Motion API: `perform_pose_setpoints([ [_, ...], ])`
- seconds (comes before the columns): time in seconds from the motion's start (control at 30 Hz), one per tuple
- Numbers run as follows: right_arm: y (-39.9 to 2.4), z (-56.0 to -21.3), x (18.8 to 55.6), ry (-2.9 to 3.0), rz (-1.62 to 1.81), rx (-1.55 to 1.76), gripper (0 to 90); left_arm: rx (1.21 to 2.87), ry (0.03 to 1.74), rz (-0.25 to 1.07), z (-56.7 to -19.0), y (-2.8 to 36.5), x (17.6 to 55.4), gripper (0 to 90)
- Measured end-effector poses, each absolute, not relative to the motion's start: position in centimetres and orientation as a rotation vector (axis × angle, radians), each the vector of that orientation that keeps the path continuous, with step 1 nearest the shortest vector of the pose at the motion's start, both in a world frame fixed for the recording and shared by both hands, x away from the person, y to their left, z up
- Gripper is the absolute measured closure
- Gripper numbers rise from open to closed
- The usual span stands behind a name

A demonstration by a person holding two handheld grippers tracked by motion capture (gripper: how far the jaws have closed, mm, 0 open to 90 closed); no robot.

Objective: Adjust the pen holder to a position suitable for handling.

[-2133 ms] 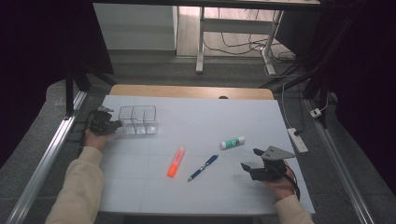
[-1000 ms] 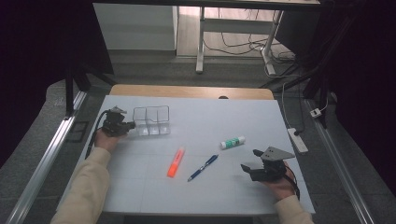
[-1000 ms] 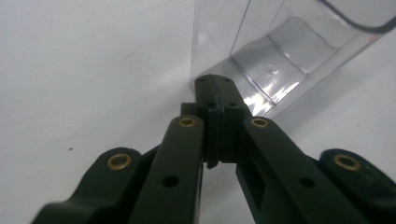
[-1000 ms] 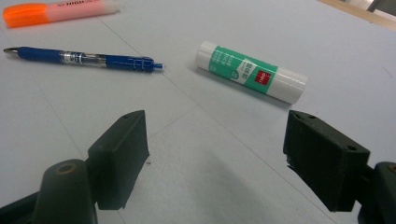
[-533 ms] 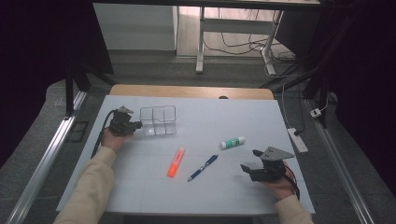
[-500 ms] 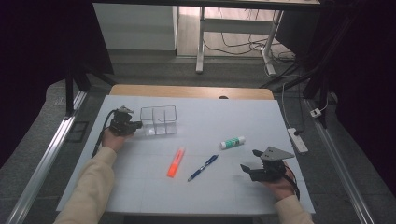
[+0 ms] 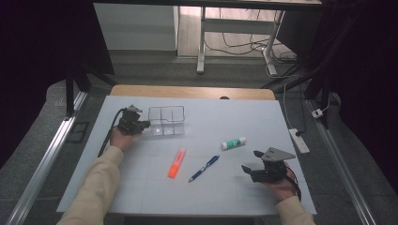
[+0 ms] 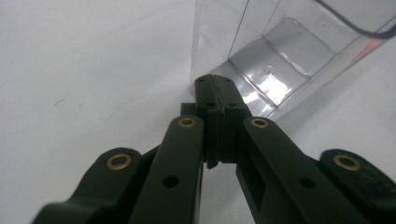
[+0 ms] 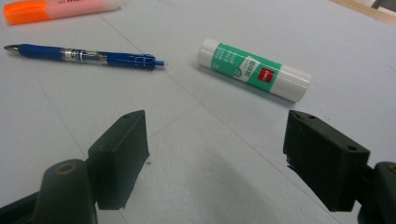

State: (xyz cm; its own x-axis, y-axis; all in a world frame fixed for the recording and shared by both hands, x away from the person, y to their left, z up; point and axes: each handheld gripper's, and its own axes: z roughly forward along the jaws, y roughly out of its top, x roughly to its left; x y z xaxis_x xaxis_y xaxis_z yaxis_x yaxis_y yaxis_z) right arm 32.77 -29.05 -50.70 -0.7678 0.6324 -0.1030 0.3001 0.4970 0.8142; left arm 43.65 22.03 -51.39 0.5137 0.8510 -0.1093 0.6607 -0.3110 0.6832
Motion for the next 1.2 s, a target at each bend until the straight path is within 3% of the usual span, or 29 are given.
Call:
perform_pose_setpoints([
  [1.2,-29.3,-50.6,32.5,2.352,1.171,0.775,22.3,2.07,1.166,0.336,-51.1,17.8,45.4,89.1],
])
